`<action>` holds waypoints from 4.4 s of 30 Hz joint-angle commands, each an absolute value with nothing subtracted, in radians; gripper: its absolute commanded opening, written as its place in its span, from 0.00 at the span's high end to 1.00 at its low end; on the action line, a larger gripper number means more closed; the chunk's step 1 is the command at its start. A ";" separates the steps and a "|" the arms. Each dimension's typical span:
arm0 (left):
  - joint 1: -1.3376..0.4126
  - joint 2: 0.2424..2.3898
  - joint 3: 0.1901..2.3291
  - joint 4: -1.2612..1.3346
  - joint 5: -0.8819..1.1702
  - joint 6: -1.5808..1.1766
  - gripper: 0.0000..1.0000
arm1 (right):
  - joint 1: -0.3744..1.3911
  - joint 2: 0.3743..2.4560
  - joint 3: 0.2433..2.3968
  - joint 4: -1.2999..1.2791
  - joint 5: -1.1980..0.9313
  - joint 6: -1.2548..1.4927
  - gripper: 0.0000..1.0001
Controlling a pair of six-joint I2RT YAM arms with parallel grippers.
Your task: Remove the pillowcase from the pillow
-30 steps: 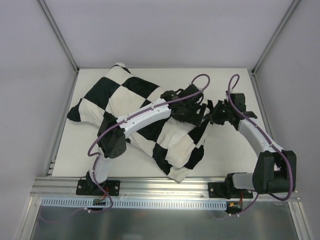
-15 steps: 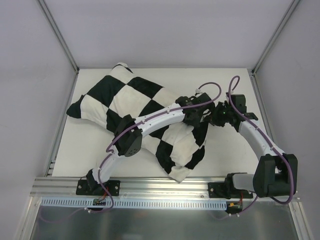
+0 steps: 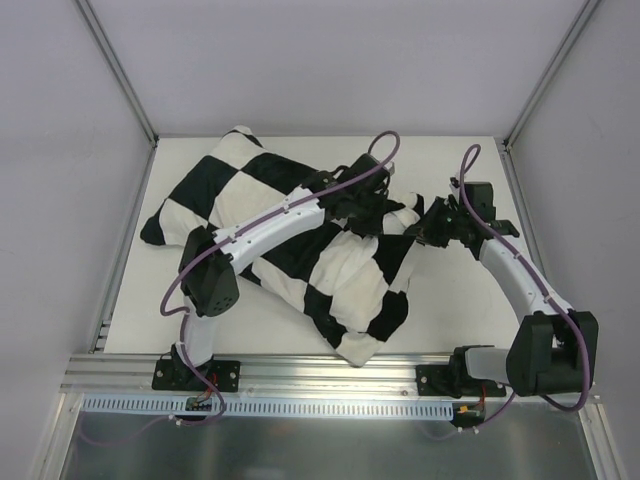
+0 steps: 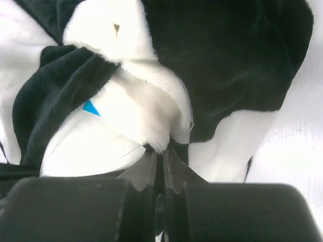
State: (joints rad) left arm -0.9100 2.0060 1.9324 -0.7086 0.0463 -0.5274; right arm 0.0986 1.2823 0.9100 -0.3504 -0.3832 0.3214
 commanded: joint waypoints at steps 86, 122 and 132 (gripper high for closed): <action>-0.566 1.827 2.043 -0.541 0.190 -0.926 1.00 | 0.860 0.977 0.646 -0.296 -0.149 0.483 0.99; -0.164 1.758 2.068 -0.511 0.324 -1.015 1.00 | 1.077 0.865 0.385 -0.476 0.090 0.692 0.99; -0.192 1.577 1.824 -0.387 0.443 -1.071 1.00 | 1.012 1.470 0.848 -0.396 0.092 0.451 0.82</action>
State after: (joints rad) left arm -0.2398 1.7050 1.8221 -0.6170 0.4713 -1.0370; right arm 1.0237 1.4097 0.7746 -0.1993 0.1482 0.5690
